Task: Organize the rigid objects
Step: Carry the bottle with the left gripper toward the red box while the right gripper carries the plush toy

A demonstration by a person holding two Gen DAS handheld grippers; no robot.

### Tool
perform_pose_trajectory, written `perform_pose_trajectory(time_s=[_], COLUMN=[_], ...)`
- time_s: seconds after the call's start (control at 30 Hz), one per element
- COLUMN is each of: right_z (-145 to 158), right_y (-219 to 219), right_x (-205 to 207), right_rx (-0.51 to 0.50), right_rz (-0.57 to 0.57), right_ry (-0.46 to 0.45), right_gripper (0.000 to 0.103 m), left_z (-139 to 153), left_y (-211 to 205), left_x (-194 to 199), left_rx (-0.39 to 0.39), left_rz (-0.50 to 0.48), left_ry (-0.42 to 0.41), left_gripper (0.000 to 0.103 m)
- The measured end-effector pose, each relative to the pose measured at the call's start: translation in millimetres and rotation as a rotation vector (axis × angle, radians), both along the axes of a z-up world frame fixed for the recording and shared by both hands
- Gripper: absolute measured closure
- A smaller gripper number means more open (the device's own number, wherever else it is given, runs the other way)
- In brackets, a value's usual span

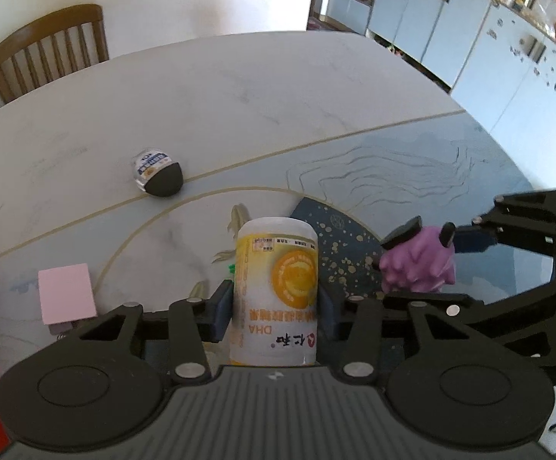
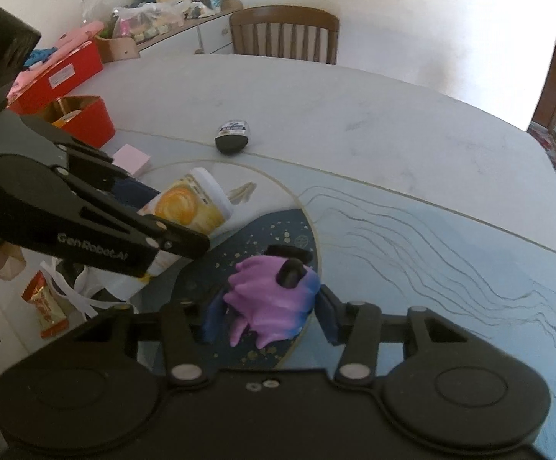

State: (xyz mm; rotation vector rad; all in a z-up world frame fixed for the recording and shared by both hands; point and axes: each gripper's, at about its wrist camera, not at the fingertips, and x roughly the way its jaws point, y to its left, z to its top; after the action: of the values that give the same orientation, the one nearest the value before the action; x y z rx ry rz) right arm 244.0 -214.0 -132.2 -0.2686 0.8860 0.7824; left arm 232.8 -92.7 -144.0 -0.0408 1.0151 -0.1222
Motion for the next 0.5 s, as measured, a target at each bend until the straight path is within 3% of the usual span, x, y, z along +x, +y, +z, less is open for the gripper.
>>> perform_pose_trajectory(time_s=[0.5], right_z=[49], right_y=[15], right_x=[-31], right_rx=[0.065], right_rz=[0.002], right_ry=[-0.058], right_gripper=[0.055], left_z=[50], left_y=[33], left_x=[-41], left_rx=[-0.088], left_rz=[0.1], left_ry=[-0.115], left_gripper=[0.059])
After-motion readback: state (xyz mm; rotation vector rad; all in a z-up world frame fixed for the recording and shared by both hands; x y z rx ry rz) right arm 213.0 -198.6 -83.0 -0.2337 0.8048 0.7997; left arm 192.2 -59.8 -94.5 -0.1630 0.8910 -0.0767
